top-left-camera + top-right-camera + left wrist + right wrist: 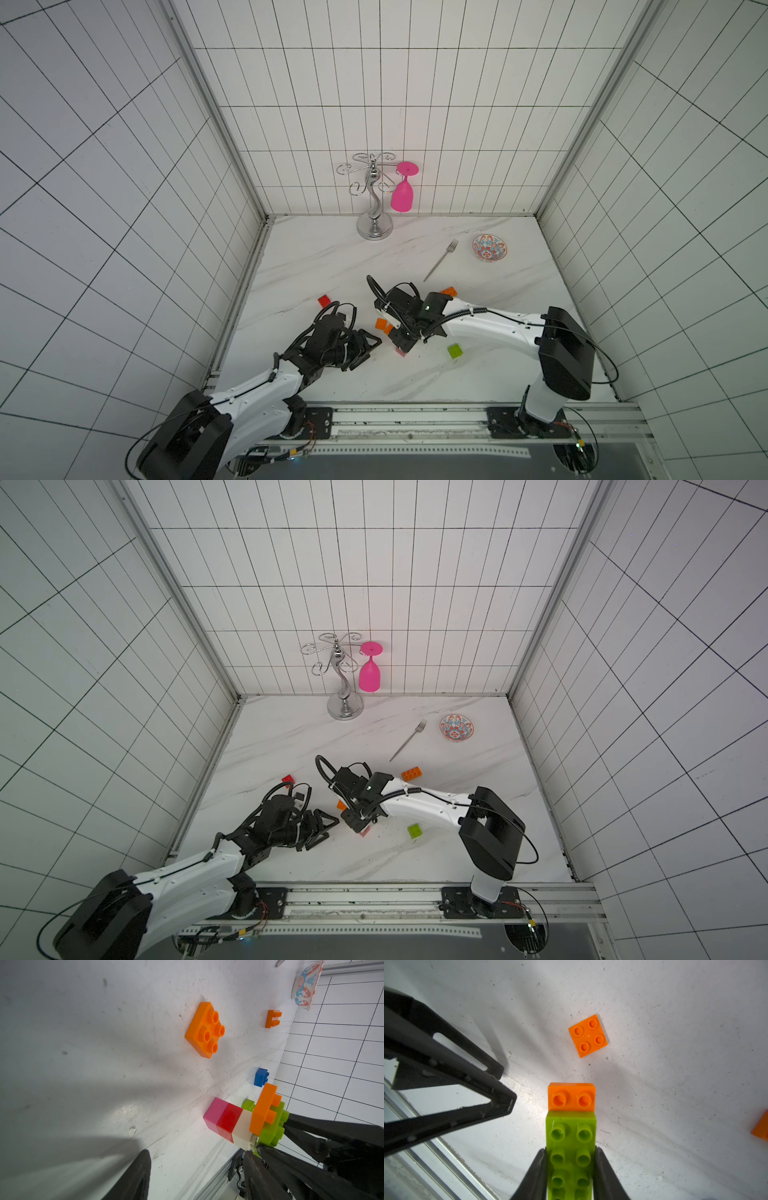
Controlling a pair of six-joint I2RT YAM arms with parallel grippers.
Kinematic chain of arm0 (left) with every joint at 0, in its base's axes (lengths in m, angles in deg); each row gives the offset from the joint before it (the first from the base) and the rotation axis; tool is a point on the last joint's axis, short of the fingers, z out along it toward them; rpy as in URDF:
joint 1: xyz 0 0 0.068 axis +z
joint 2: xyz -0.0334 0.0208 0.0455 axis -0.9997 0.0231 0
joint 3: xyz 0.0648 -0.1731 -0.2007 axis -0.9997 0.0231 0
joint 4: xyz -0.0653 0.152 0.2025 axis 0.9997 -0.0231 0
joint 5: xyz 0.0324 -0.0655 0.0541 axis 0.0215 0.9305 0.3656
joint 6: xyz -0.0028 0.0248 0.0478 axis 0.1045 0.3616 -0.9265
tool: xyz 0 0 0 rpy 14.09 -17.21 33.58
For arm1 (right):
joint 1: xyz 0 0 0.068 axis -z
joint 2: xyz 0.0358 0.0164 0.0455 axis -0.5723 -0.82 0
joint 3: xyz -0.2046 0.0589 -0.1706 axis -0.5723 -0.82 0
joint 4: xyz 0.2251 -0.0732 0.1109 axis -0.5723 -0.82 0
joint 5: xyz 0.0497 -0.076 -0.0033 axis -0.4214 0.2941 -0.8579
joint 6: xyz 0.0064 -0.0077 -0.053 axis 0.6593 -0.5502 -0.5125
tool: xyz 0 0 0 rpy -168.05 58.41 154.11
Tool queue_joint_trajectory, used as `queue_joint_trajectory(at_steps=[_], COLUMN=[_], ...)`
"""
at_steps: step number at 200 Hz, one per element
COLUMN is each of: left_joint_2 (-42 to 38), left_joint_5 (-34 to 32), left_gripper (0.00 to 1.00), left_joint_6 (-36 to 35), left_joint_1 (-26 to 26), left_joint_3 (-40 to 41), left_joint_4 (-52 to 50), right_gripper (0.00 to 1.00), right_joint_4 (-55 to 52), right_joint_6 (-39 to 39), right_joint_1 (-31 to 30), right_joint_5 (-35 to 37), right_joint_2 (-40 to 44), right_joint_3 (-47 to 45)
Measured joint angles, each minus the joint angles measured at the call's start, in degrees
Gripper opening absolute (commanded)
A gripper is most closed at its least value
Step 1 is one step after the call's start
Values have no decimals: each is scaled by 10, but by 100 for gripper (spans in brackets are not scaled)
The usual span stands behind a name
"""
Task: Assemble the letter r with lego
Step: Assemble the lego brick with the lego brick.
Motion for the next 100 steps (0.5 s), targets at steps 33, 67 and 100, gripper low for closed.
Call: queue_joint_trajectory(at_steps=[33, 67, 100], left_joint_2=[-2, -4, -4], left_joint_5=[0, 0, 0], left_gripper=[62, 62, 62], left_joint_6=[0, -1, -1], left_joint_1=[0, 0, 0], left_joint_3=[0, 0, 0], left_joint_4=[0, 0, 0], right_gripper=[0, 0, 0], right_joint_4=[0, 0, 0], right_joint_6=[4, 8, 10], right_joint_1=[-2, -7, -8], right_joint_5=[0, 3, 6], right_joint_2=[0, -3, -3], right_joint_3=[0, 0, 0])
